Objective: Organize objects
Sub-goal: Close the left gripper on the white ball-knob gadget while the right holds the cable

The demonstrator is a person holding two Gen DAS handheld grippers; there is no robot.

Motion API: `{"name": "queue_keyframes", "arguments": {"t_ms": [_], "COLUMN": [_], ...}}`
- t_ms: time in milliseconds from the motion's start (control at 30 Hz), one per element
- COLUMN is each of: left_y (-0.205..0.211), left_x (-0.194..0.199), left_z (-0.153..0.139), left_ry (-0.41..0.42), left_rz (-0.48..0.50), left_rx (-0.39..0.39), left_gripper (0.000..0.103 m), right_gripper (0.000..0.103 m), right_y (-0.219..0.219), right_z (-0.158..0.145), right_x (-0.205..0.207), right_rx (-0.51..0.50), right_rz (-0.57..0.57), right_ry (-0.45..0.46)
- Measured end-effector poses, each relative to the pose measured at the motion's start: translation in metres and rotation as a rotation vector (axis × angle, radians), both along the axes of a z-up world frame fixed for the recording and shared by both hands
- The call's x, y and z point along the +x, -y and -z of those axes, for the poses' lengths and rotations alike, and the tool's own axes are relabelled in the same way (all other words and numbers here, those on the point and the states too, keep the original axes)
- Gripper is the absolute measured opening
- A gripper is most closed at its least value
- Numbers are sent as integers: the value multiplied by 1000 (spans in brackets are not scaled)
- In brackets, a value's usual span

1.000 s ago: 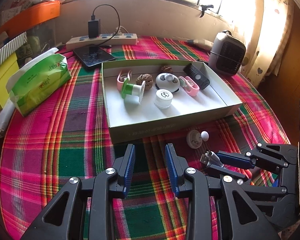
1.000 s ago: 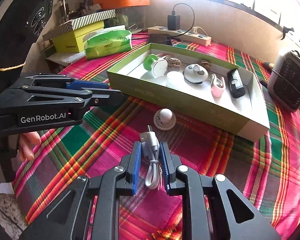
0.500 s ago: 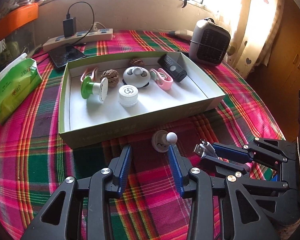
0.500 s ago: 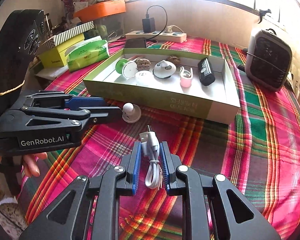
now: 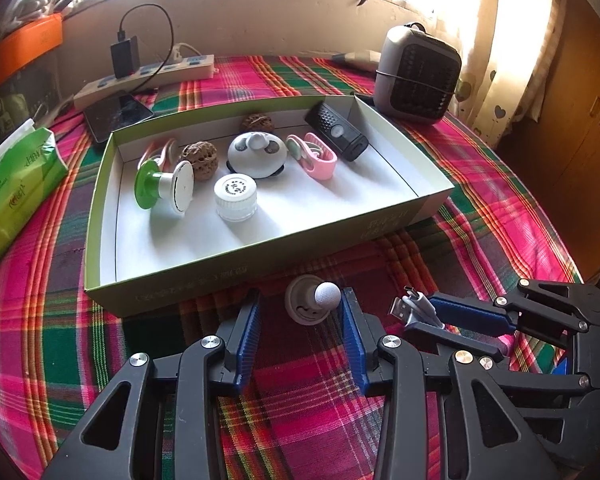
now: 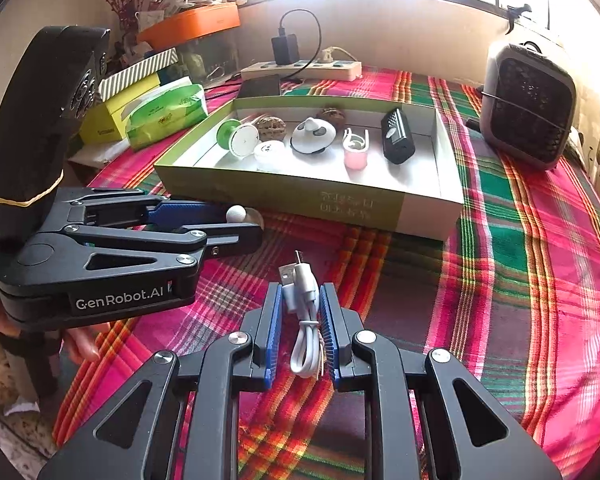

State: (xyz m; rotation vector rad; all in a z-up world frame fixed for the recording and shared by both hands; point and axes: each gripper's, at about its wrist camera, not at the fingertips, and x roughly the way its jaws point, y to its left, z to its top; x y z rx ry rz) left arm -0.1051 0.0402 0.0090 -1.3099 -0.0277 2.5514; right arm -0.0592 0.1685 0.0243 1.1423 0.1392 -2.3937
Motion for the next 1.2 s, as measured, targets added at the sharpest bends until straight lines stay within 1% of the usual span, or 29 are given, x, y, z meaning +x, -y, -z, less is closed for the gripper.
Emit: {"name": "queue_keyframes", "arguments": {"t_ms": [267,333,400,433,933,1200], "left_y": [-1,-1,0,0,-1,-3], "left_x": [-2,-2,-3,-3,-2,3], "left_z": [1,1,1,1,0,-4], "left_ry": [-3,-5,-3,0,-5,-21], "left_rz": [-6,-10,-11,-10,-5,2], "left_rx": [-7,-14,-11,-9,-11,-11], "left_gripper": [36,33,25,24,23,23], "right_gripper": [20,20,20,20,20,20], "right_y": [-1,-1,-1,-1,0,1], "right_z": [2,2,2,2,2,1], "right_x": [-2,-2,-2,-2,-2,-1], "right_rx": [-5,-5,-4,-5,5,5], "right_rz": [1,2,2,2,5,7], "right_ry": [10,12,13,13,13,7]}}
